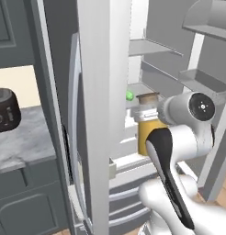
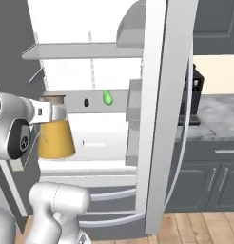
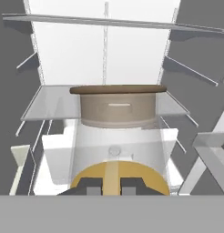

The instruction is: Move the pickle and corn from the top shelf to the second highest shelf to make space. Then, place the pitcher from the counter on the cleared top shelf.

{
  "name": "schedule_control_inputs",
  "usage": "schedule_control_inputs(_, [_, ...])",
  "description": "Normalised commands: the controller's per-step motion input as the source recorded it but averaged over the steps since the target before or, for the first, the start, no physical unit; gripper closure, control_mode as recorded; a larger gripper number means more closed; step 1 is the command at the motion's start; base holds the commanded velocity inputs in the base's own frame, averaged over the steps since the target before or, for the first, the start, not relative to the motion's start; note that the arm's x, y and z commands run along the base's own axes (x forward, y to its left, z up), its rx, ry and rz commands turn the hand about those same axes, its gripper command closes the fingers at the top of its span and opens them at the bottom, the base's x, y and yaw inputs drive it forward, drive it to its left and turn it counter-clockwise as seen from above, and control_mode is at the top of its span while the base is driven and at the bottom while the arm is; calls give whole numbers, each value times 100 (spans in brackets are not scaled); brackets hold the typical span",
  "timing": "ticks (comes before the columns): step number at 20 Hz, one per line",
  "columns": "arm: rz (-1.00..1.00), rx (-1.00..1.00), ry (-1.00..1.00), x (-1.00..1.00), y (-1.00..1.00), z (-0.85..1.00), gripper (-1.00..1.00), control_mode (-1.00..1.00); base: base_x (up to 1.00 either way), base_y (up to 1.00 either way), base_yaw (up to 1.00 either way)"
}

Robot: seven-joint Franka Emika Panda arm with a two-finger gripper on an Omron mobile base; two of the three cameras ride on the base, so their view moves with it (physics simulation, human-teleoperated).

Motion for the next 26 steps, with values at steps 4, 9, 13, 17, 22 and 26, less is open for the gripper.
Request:
schedule_control_inputs(4, [0,0,0,0,0,0,100,100,59,-11,19])
schedule_control_inputs(9, [0,0,0,0,0,0,100,100,59,-13,19])
schedule_control_inputs(13, [0,0,0,0,0,0,100,100,47,-28,18])
schedule_control_inputs(17, [0,0,0,0,0,0,100,100,36,-41,18])
schedule_control_inputs(22, [3,2,-4,4,-8,0,100,-100,24,-34,15])
schedule_control_inputs(26, [12,8,-27,5,-33,3,100,-100,0,0,0])
